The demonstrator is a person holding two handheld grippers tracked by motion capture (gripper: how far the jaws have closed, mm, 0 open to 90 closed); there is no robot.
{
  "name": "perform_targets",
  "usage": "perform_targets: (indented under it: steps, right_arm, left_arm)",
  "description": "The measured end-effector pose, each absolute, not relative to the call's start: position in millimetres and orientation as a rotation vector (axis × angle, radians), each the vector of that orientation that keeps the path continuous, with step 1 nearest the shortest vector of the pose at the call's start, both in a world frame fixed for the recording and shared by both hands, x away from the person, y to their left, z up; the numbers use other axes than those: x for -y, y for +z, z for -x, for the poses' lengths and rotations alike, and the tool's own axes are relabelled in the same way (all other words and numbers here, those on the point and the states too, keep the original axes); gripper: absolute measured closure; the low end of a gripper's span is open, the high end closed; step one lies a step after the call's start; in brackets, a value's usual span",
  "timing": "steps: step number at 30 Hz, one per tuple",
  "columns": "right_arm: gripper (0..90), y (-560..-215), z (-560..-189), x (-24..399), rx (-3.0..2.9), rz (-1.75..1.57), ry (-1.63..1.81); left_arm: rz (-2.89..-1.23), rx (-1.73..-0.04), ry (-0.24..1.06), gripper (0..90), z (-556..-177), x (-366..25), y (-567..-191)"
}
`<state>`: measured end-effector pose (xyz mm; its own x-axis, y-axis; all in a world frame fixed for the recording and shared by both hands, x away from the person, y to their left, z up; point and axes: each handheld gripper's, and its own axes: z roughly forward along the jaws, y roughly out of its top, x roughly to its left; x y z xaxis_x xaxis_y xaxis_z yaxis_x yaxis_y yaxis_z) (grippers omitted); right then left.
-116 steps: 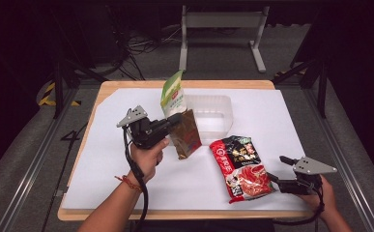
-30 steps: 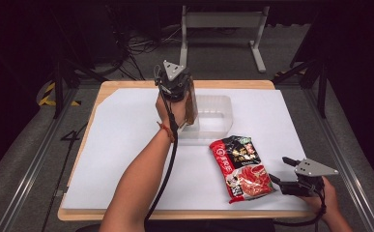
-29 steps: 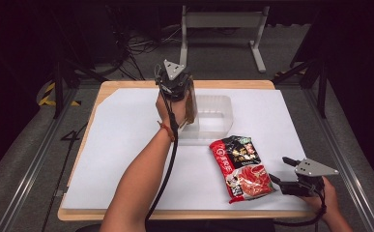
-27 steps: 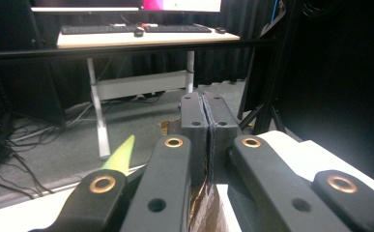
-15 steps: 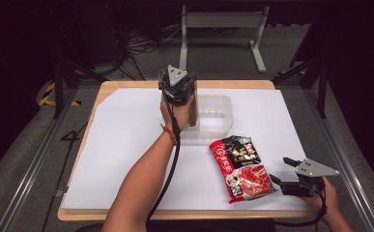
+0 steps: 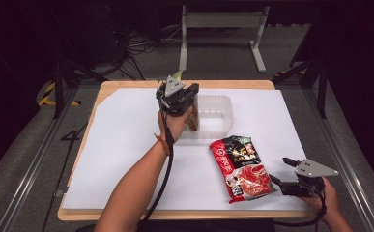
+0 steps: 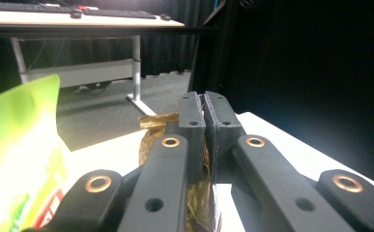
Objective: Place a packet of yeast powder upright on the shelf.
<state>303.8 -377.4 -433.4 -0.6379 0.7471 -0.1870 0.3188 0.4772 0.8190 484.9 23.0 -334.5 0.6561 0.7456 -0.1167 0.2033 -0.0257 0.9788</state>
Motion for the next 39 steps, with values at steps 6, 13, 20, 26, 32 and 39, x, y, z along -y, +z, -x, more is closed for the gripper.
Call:
perform_targets:
  steps: [6, 13, 20, 26, 32, 39]
  right_arm:
    - [21.3, -433, -304, 377, -2.195, -0.881, 1.066]
    - [21.0, -433, -304, 377, -2.194, -0.878, 1.062]
    - [20.9, -434, -304, 376, -2.195, -0.876, 1.057]
    - [20.8, -434, -304, 376, -2.195, -0.877, 1.052]
    - [20.8, -434, -304, 376, -2.195, -0.879, 1.051]
    - [20.8, -434, -304, 376, -2.193, -0.878, 1.048]
  left_arm:
    - [-1.580, -0.787, 0.500, 85.8, -479, -27, -338]
    - [-1.622, -0.762, 0.483, 84.5, -473, -28, -349]
    - [-1.630, -0.730, 0.466, 84.4, -466, -31, -354]
    - [-1.638, -0.706, 0.467, 84.3, -461, -34, -358]
    - [-1.654, -0.695, 0.473, 84.4, -461, -37, -359]
    - [-1.692, -0.669, 0.507, 84.5, -460, -36, -357]
